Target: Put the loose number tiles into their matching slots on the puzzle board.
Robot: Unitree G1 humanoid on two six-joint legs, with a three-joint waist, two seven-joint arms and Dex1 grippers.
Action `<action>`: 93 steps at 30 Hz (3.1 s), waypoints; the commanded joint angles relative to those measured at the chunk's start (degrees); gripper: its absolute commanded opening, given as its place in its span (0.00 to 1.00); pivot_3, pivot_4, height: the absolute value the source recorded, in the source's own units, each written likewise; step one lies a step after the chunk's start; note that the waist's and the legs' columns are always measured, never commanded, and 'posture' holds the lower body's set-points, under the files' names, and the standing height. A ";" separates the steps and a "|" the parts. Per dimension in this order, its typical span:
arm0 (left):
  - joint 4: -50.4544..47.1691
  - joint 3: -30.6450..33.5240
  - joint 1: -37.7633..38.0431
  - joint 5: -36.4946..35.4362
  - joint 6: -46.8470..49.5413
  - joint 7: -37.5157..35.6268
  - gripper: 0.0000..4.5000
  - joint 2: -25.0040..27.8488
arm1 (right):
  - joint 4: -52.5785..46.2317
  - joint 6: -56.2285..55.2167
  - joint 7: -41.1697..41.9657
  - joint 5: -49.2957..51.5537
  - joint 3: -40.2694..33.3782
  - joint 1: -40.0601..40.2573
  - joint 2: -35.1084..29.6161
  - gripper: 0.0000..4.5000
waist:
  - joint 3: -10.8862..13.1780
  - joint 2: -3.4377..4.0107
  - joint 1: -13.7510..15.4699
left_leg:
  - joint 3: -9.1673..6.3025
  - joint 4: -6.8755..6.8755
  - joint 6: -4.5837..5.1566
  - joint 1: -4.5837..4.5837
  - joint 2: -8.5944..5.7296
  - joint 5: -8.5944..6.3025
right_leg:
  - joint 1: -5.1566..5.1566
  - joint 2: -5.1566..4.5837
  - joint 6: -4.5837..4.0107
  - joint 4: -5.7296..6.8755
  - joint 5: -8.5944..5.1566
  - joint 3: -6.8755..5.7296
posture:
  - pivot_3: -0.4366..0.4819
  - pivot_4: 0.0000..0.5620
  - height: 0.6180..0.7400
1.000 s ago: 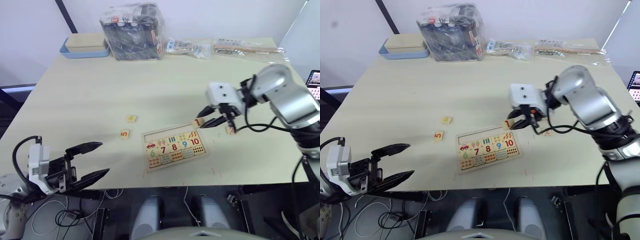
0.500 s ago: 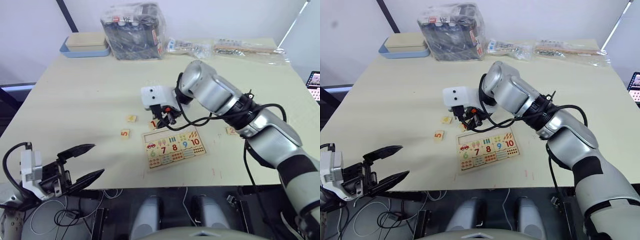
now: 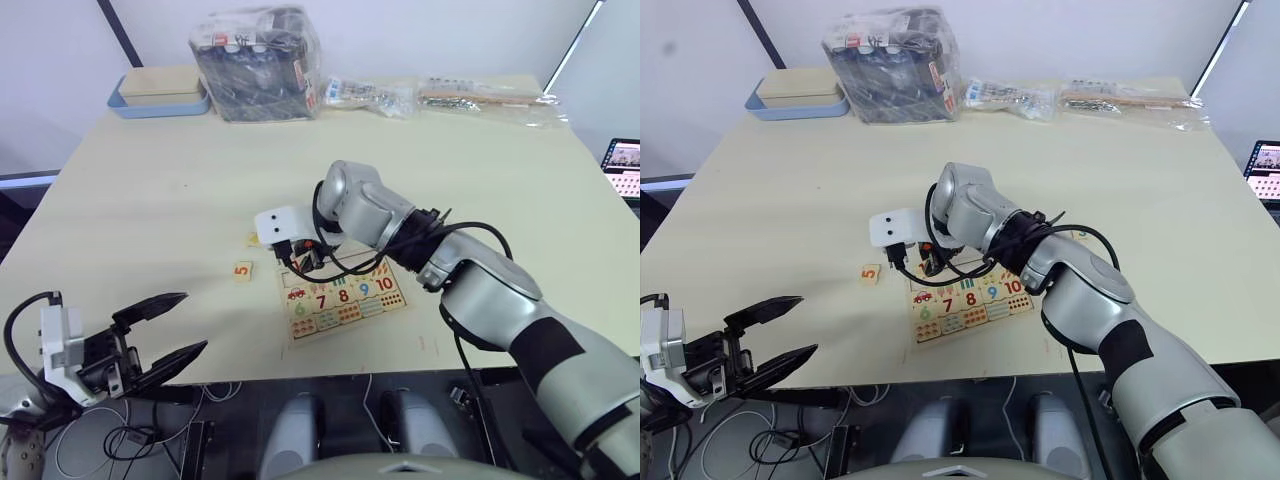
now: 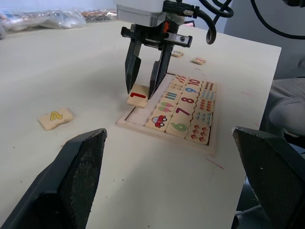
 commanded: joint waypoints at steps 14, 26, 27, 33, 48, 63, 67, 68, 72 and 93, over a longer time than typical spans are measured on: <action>-5.51 1.46 1.87 -0.86 0.61 3.30 1.00 0.22 | 6.62 -2.15 -1.90 -4.03 -2.64 -1.35 5.94 0.19 | 0.01 -0.01 -0.01 | -0.02 0.00 -0.05 0.01 0.02 -0.02 | 0.00 0.04 -0.01 0.00 -0.01 0.00 | 0.48 0.27 1.00; -5.43 1.64 1.82 -0.43 0.87 3.90 1.00 0.59 | 6.36 -2.18 -0.62 -5.39 -3.19 -0.53 6.23 0.19 | 0.01 -0.01 -0.04 | -0.02 0.00 -0.06 0.01 0.03 -0.03 | 0.00 0.07 -0.01 0.00 -0.02 0.00 | 0.48 0.27 1.00; -5.39 1.64 1.78 -0.45 0.90 3.90 1.00 0.62 | 6.36 -2.18 -0.58 -5.49 -3.19 -0.47 6.26 0.19 | 0.01 -0.01 -0.04 | -0.02 0.00 -0.06 0.01 0.03 -0.03 | 0.00 0.07 -0.01 0.00 -0.02 0.00 | 0.48 0.27 1.00; -5.16 1.63 1.59 -0.44 1.02 3.80 1.00 0.79 | 6.19 -2.17 -0.05 -5.64 -3.53 -0.39 6.38 0.19 | 0.01 -0.01 -0.04 | -0.02 0.00 -0.06 0.01 0.03 -0.03 | 0.00 0.08 -0.01 0.00 -0.02 0.00 | 0.48 0.27 1.00; -4.81 1.35 1.38 -0.19 0.88 3.64 1.00 0.74 | 5.73 -1.97 0.40 -6.13 -3.61 0.37 6.55 0.19 | 0.01 -0.01 -0.05 | -0.02 0.00 -0.07 0.01 0.04 -0.03 | 0.00 0.09 -0.01 -0.01 -0.02 0.00 | 0.48 0.27 1.00; -3.84 1.25 0.97 0.11 0.48 3.11 1.00 0.71 | 5.65 -2.55 -0.76 -5.57 -5.02 0.24 6.67 0.99 | 0.01 -0.01 -0.04 | -0.02 0.00 -0.08 0.01 0.05 -0.04 | 0.00 0.10 -0.01 -0.01 -0.02 0.00 | 0.48 0.27 1.00; -3.85 1.48 1.03 0.17 0.37 3.11 1.00 0.59 | 1.06 -1.62 1.42 -2.08 -8.82 1.21 4.66 0.99 | 0.02 -0.02 0.01 | -0.03 0.00 -0.08 0.01 0.05 -0.04 | 0.00 0.09 -0.01 -0.01 -0.02 -0.01 | 0.48 0.27 1.00; -3.89 1.53 1.13 0.19 0.31 3.11 1.00 0.53 | -1.02 -1.57 2.14 -0.81 -10.13 2.07 3.52 0.99 | 0.01 -0.03 0.07 | -0.03 0.00 -0.08 0.01 0.05 -0.04 | 0.01 0.09 -0.01 -0.02 -0.02 -0.01 | 0.48 0.27 1.00; -4.00 1.67 1.47 0.21 0.13 3.21 1.00 0.31 | -8.07 -3.08 3.29 3.39 -14.30 6.56 -0.80 0.99 | 0.00 -0.05 0.11 | -0.05 0.01 -0.07 0.01 0.05 -0.04 | 0.03 0.09 0.00 -0.03 -0.02 -0.02 | 0.48 0.27 1.00; -1.98 1.41 0.18 0.18 -0.18 2.74 1.00 1.07 | -0.31 -5.71 -8.47 6.66 -19.72 11.64 -0.39 0.00 | 0.00 -0.06 0.06 | -0.01 0.02 -0.07 0.05 0.11 -0.04 | 0.10 0.13 -0.03 -0.01 -0.03 0.00 | 0.48 0.27 1.00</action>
